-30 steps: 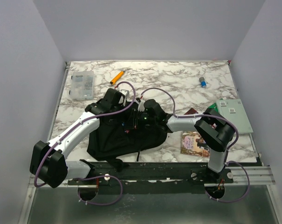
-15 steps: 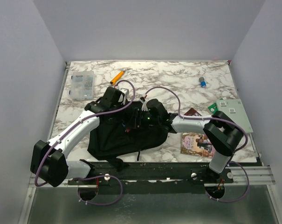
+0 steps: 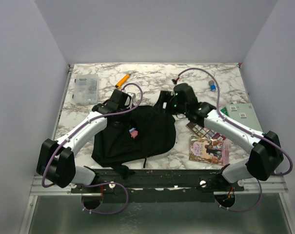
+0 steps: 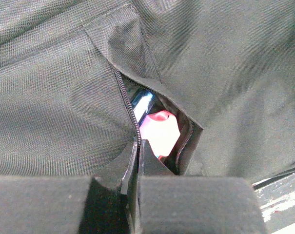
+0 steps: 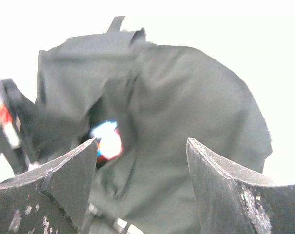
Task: Pack the student bag
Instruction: Place the stationery in the student bag, then pick up the stationery from the center of the board.
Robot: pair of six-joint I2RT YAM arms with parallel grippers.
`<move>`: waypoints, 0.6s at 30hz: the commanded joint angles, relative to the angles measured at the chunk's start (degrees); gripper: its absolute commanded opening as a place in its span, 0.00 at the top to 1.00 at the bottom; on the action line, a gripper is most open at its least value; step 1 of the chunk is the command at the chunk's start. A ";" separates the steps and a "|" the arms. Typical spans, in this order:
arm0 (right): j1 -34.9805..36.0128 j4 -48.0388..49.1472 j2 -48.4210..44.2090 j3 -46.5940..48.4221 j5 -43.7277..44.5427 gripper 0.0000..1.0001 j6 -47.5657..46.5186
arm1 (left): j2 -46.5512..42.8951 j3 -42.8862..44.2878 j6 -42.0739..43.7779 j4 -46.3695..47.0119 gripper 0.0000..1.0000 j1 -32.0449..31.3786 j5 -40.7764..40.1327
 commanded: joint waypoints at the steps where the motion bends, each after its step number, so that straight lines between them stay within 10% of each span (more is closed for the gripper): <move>1: -11.08 -7.93 -0.07 4.15 6.13 0.23 -9.81 | 1.47 0.77 1.49 2.38 1.00 -0.20 1.25; 18: -37.12 -3.39 22.31 15.43 13.93 0.19 -24.26 | -4.96 -1.59 0.54 2.63 1.00 -0.18 1.42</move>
